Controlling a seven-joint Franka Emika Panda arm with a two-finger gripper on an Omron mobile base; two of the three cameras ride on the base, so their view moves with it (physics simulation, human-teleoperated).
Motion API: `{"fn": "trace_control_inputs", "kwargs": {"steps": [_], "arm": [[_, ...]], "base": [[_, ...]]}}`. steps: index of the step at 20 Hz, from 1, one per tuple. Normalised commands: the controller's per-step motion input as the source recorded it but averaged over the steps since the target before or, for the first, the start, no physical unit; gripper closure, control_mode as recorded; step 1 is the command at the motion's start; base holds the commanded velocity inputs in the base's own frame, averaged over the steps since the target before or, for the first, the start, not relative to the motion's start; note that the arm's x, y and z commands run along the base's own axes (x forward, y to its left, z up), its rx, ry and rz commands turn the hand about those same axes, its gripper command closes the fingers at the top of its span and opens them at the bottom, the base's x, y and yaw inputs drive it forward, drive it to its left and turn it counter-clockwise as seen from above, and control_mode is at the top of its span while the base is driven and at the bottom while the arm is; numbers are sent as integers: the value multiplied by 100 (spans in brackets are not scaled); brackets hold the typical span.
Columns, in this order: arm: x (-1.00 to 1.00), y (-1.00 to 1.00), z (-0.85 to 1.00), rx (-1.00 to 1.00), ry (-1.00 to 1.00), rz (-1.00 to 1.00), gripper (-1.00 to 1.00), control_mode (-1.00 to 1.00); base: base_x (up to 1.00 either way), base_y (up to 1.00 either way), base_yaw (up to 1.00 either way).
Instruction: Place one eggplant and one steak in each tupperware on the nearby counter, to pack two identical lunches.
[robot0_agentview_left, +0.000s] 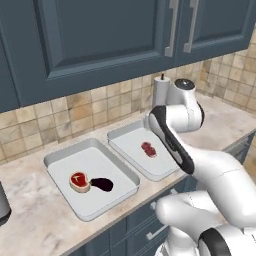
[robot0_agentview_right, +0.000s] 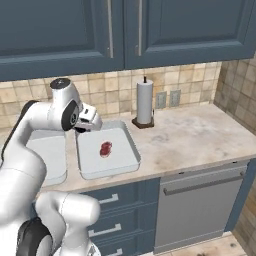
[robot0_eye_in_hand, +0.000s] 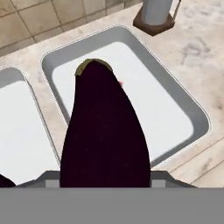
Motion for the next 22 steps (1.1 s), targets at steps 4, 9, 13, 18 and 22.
{"fn": "trace_control_inputs", "kwargs": {"steps": [4,9,13,18,22], "arm": [[100,-40,-100,0,19,7,100,-100],[100,-28,-100,-6,2,0,100,-100],[100,-20,-93,-13,0,0,100,-100],[57,-27,-51,-3,0,1,-100,-100],[0,-1,10,7,1,0,-100,-100]], "base": [[0,0,0],[0,0,0],[0,0,0],[0,0,0],[0,0,0]]}}
